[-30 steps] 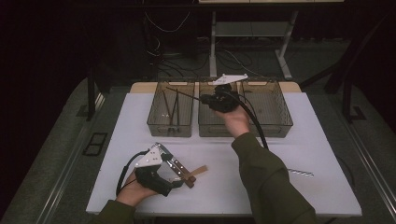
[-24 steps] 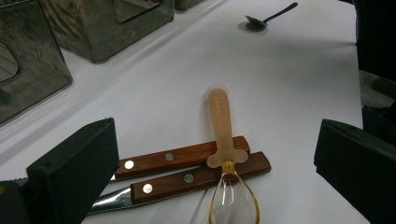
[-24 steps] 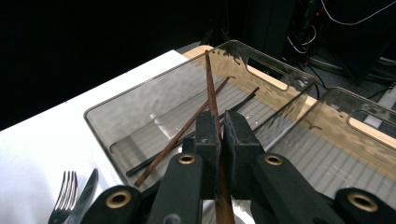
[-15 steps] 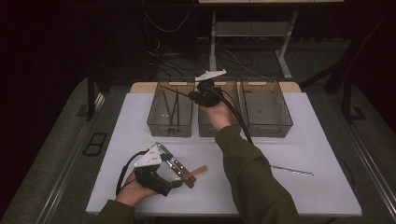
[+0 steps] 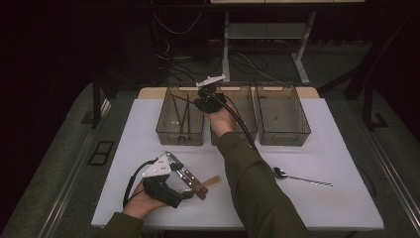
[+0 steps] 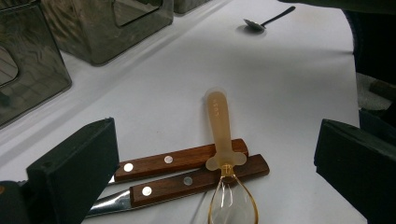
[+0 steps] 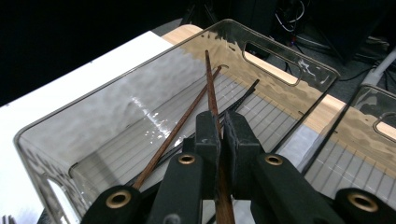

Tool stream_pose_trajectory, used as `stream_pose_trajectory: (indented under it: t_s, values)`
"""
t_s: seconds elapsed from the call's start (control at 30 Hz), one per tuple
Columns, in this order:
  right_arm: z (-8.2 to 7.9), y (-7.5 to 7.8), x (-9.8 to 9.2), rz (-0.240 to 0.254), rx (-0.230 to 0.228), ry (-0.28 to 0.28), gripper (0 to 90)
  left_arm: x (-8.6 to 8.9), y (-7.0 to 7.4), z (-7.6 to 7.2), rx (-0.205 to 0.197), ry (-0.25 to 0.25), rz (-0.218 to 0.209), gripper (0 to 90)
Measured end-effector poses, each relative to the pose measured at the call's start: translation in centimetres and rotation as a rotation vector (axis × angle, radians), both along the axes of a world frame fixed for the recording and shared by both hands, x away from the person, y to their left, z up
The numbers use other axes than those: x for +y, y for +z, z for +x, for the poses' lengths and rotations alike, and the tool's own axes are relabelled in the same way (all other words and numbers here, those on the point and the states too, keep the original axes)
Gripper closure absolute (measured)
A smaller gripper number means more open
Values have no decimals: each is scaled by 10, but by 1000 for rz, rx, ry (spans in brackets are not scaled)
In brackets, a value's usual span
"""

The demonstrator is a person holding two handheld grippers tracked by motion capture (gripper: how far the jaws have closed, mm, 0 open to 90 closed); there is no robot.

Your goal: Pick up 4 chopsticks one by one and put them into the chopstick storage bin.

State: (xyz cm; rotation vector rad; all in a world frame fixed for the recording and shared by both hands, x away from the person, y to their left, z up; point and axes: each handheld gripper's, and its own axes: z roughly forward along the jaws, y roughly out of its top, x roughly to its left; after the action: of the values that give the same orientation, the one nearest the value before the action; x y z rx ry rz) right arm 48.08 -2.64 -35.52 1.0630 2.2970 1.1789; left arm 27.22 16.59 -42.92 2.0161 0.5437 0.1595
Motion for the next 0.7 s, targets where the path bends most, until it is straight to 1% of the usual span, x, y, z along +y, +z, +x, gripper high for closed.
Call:
stream_pose_trajectory:
  t_s: [0.27, 0.43, 0.47, 0.63, 0.7]
  values:
    - [3, -5, 11, -30, 2, -16, 847, -1, 0, 0, -3, -3, 3, 0]
    - [4, -7, 17, -49, 7, -20, 846, -1, 0, 0, 3, -3, 2, 0]
    - [5, -8, 18, -48, 12, -23, 845, -1, 0, 0, 4, -3, 2, 0]
    - [5, -13, 25, -77, 30, -18, 841, -1, 0, 0, 3, -4, 0, 0]
    - [6, -16, 26, -82, 36, -19, 841, -1, 0, 0, 4, -4, -1, 0]
